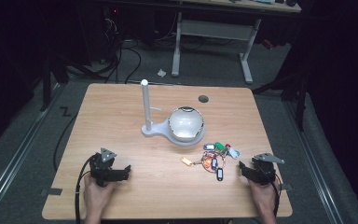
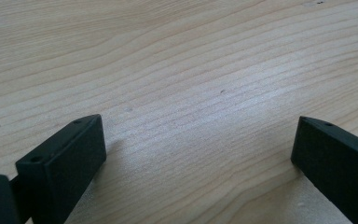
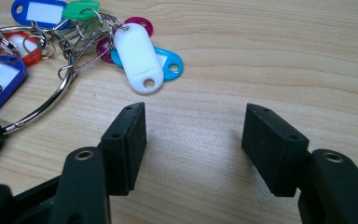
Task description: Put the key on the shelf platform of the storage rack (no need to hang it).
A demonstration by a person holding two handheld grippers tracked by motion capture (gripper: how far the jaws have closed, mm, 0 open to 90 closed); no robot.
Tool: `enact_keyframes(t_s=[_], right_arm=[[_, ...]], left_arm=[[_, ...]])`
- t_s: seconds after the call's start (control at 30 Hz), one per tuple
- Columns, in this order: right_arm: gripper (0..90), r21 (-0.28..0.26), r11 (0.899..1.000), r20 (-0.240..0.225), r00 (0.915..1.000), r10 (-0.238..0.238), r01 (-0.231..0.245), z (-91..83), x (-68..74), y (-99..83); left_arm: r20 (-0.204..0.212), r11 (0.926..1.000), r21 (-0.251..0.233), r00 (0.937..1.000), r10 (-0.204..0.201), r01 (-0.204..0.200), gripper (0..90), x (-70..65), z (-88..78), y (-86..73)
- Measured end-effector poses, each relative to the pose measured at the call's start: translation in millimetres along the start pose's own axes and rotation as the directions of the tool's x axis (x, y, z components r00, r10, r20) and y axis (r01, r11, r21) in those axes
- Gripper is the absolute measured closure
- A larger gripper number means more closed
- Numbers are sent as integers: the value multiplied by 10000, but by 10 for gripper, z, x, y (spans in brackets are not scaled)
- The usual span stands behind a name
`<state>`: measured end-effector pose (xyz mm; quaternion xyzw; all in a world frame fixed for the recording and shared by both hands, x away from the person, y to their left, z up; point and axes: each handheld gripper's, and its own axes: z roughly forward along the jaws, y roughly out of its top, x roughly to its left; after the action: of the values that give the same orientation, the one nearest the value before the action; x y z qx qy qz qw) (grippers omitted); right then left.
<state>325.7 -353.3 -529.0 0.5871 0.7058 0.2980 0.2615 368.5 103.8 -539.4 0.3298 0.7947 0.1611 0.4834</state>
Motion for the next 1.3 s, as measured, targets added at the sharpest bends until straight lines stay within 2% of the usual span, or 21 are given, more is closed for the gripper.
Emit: enact_keyframes(t_s=[0.3, 0.43, 0.73, 1.03, 1.1, 1.3], right_arm=[[441, 9, 9998, -470, 9987, 190, -190, -72, 32, -13], [451, -157, 9997, -762, 9970, 166, -179, -118, 69, -12], [449, -342, 9988, -1304, 9906, -402, 360, -163, 244, 48], [432, -444, 9945, -1777, 9789, -1008, 943, -141, 432, 175], [430, -444, 9946, -1837, 9779, -1000, 934, -137, 454, 188], [413, -480, 9934, -2253, 9677, -1128, 1046, -78, 563, 269]], left_arm=[[-63, 9999, -33, 9999, -121, 120, 39, -5, -4, -1], [-69, 9999, -55, 9999, -155, 155, 43, -7, -5, -2], [-61, 9998, -129, 9999, -147, 147, 51, -4, -5, 1], [-59, 9998, -143, 9999, -141, 140, 53, -3, -4, 2], [-61, 9998, -143, 9999, -143, 143, 54, -3, -5, 2], [-55, 9998, -145, 9999, -140, 139, 54, -2, -4, 2]])
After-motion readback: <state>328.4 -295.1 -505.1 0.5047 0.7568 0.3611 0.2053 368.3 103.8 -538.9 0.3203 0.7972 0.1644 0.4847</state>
